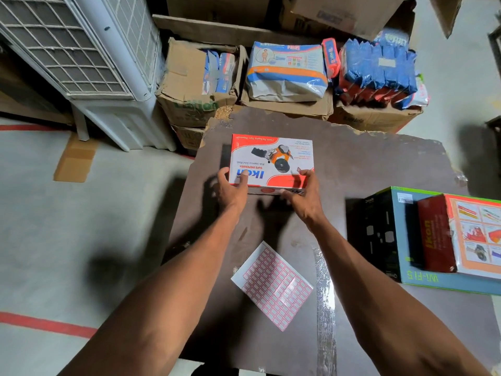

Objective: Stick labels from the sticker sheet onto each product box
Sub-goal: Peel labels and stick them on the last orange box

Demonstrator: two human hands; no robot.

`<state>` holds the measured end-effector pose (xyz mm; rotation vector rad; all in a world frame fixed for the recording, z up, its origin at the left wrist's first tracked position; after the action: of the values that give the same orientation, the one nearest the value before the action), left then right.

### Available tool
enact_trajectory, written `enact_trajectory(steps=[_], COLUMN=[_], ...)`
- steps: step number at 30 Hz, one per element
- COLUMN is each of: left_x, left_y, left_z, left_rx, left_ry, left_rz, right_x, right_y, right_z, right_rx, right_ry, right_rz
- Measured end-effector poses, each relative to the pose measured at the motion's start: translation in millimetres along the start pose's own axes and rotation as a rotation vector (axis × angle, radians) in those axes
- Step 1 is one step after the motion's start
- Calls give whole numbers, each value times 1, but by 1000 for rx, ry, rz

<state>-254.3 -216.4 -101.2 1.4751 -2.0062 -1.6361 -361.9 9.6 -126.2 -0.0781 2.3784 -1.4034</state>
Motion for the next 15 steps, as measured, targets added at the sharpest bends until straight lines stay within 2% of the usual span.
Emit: enact_trajectory(steps=[7, 10, 15], left_x=[-22, -29, -58], left_y=[14, 17, 31], left_z=[-24, -30, -48], left_rx=[-140, -159, -143], left_ry=[93, 24, -30], left_rz=[67, 61, 218], right_x=[-57, -81, -125], right_y=[-27, -18, -21], right_z=[-14, -14, -22], right_rx=[95, 150, 289], right_ry=[25, 29, 106], right_rz=[48, 91, 183])
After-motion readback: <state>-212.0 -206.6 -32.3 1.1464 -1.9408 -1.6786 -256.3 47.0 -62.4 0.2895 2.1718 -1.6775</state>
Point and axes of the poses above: each hand's wrist, its own x-axis towards the middle knuckle, its own z-axis out of the palm, y = z × x, the point moved 8 cm from there along x, towards the middle knuckle, and after that the axes turned 1 degree about -z, right-handed, at the moved point
